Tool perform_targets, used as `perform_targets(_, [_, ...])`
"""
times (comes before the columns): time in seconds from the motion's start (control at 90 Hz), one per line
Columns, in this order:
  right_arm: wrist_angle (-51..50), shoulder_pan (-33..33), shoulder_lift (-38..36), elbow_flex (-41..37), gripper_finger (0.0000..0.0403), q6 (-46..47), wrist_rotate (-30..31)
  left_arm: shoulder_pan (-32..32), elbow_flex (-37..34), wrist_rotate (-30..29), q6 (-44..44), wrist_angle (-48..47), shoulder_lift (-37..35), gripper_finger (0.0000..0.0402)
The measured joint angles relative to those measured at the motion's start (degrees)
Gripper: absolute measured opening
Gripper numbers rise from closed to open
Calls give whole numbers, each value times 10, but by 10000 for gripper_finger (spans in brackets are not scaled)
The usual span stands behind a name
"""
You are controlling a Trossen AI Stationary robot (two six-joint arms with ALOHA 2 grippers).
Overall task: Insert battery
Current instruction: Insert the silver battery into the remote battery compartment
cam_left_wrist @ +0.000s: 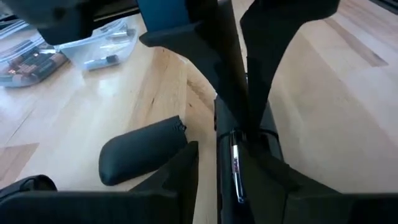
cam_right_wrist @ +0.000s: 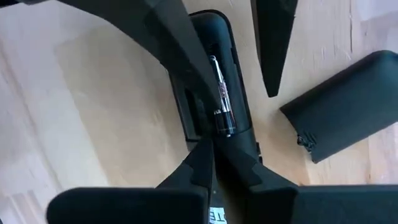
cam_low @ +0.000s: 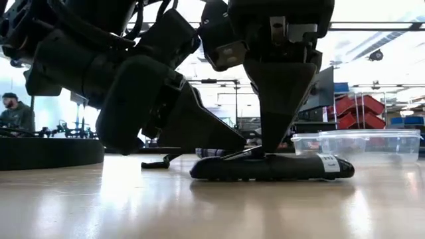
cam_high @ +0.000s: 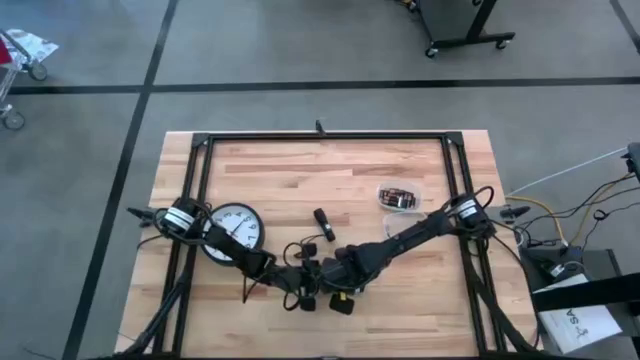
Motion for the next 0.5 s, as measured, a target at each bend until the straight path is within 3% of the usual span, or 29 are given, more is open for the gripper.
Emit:
perform_targets(0.367, [-23,0,-11,0,0,-12,-7,0,1,4,-16,3,16,97])
perform_targets(0.5, [-35,0,-21,0,0,-18,18,0,1,3,-16,2,16,97])
